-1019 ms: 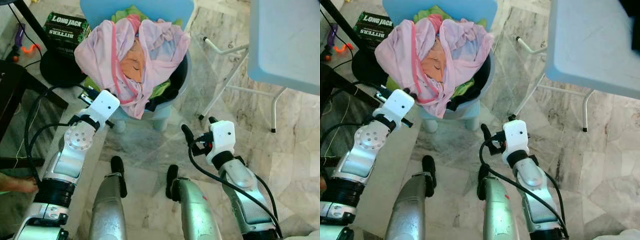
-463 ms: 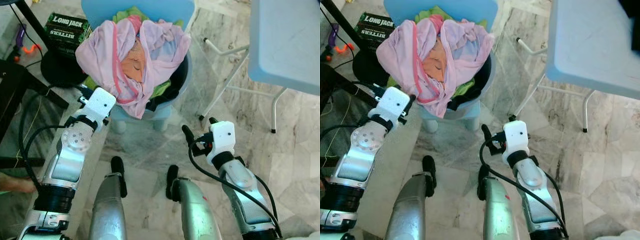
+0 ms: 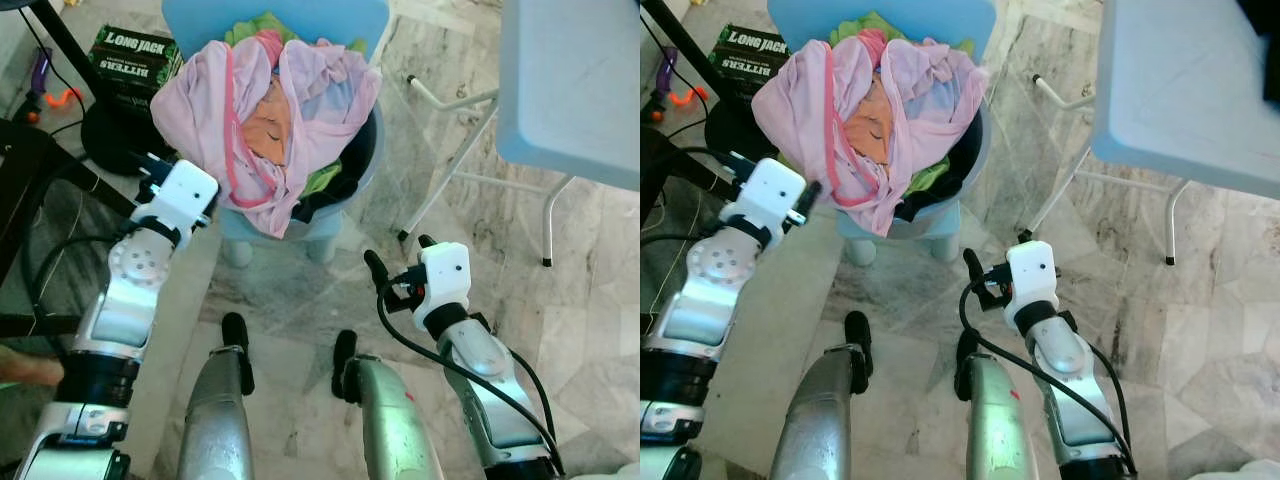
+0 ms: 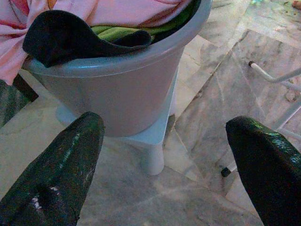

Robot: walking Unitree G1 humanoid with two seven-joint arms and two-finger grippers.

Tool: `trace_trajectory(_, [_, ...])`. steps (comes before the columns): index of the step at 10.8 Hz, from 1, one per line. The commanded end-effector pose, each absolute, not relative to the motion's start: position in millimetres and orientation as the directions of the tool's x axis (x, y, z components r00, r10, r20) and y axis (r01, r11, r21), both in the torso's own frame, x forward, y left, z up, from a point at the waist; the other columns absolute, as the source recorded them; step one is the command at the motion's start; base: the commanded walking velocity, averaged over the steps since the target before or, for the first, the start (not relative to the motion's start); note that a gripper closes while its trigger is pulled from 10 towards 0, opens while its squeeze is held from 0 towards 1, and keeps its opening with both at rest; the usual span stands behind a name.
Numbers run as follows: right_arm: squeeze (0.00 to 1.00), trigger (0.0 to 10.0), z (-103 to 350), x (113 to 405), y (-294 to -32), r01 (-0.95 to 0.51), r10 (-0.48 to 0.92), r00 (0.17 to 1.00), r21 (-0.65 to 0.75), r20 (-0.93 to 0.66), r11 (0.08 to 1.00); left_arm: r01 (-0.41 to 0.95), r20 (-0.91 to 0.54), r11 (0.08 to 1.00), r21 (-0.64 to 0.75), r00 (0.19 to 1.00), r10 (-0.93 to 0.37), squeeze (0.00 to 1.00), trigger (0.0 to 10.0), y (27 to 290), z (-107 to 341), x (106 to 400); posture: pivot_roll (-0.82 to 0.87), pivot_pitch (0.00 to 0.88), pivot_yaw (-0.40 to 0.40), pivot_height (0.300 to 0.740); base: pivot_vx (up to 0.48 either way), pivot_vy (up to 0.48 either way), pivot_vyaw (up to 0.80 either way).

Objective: Hang hanger

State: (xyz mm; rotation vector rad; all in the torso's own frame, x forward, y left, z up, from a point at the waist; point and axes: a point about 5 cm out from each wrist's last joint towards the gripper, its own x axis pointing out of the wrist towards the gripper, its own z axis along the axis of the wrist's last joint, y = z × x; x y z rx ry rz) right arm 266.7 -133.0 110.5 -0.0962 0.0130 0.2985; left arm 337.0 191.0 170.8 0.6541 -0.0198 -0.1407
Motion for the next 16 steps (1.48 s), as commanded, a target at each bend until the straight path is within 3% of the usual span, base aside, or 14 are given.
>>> trace_trajectory(1, [0.00, 10.0, 99, 261, -138, -0.284, 0.278, 0.958, -0.094, -0.074, 0.954, 0.151, -0.048, 0.782, 0.605, 0.987, -0.153, 1.00, 10.0, 186, 165, 338, -0.07, 0.501, -0.084, 0.740, 0.000, 0.000, 0.00])
trace_trajectory(8, [0.00, 10.0, 99, 261, -139, -0.281, 0.275, 0.959, -0.093, -0.074, 0.955, 0.217, -0.049, 0.785, 0.580, 0.971, -0.232, 1.00, 10.0, 158, 172, 327, -0.07, 0.502, -0.079, 0.740, 0.000, 0.000, 0.00])
trace_trajectory(9, [0.00, 10.0, 99, 261, -138, -0.281, 0.275, 0.959, -0.093, -0.073, 0.955, 0.219, -0.068, 0.781, 0.586, 0.973, -0.221, 0.85, 10.0, 160, 169, 325, -0.07, 0.502, -0.078, 0.740, 0.000, 0.000, 0.00])
trace_trajectory(10, [0.00, 10.0, 99, 262, -139, -0.279, 0.273, 0.959, -0.093, -0.073, 0.956, 0.208, -0.075, 0.775, 0.596, 0.976, -0.204, 0.00, 10.0, 164, 170, 324, -0.07, 0.500, -0.077, 0.740, 0.000, 0.000, 0.00])
trace_trajectory(16, [0.00, 10.0, 98, 262, -140, -0.280, 0.273, 0.959, -0.099, -0.076, 0.955, 0.302, -0.206, 0.709, 0.637, 0.953, -0.222, 0.00, 10.0, 192, 152, 331, -0.08, 0.493, -0.079, 0.740, 0.000, 0.000, 0.00])
